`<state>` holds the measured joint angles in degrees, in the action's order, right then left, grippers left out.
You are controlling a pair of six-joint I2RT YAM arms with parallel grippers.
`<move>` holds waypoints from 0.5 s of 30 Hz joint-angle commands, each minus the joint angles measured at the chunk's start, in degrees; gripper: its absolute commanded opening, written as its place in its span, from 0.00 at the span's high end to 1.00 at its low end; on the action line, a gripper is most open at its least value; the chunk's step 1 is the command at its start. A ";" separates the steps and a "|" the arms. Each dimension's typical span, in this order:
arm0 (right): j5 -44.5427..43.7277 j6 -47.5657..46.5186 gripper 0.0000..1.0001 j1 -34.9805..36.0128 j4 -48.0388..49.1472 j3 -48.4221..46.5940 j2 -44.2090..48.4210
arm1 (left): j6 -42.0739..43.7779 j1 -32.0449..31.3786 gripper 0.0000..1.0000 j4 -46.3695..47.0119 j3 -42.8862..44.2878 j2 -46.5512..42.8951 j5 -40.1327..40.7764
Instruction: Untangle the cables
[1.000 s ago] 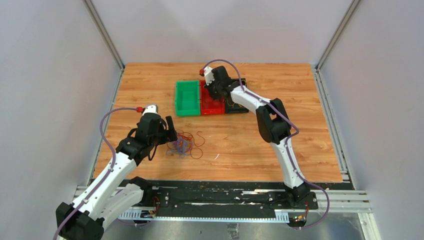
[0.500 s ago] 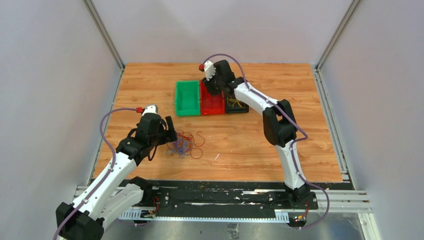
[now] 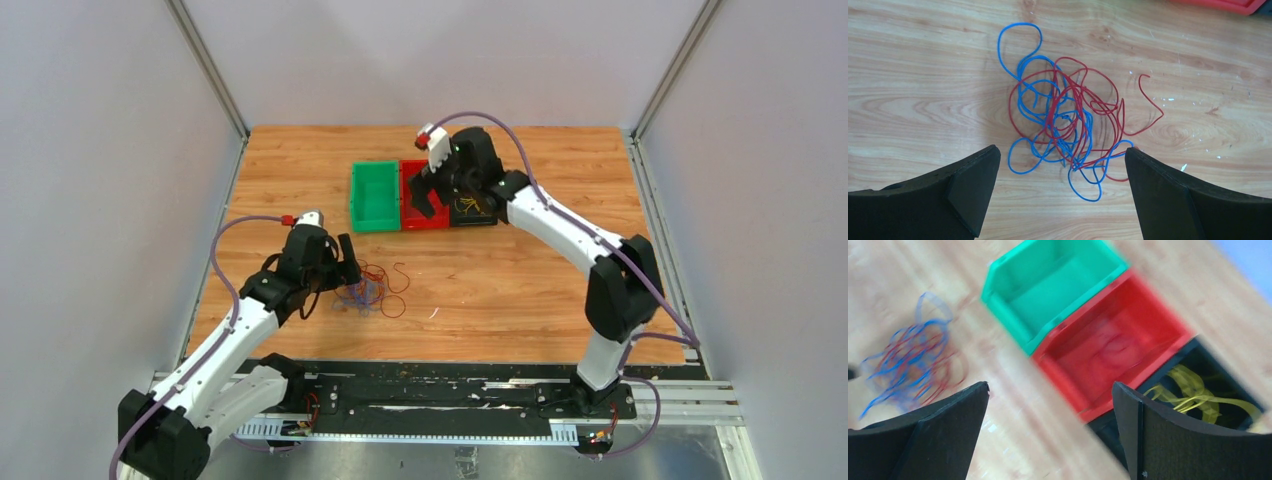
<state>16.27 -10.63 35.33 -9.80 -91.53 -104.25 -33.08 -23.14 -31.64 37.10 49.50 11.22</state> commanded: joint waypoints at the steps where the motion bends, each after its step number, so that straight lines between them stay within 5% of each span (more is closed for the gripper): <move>1: 7.23 7.30 0.01 4.60 4.54 15.90 7.05 | -1.14 -0.35 0.00 5.12 -1.98 3.75 -4.58; 5: 7.94 8.23 0.03 9.13 6.72 21.19 6.32 | -1.38 -0.33 0.00 8.70 -1.68 8.71 -4.85; 15: 4.62 7.05 0.12 12.96 5.18 15.27 -6.90 | -1.42 -0.33 0.05 10.26 4.10 23.53 -1.08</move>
<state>22.28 -4.03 46.72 -4.34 -73.82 -108.42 -34.30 -23.14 -22.31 38.72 70.02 8.19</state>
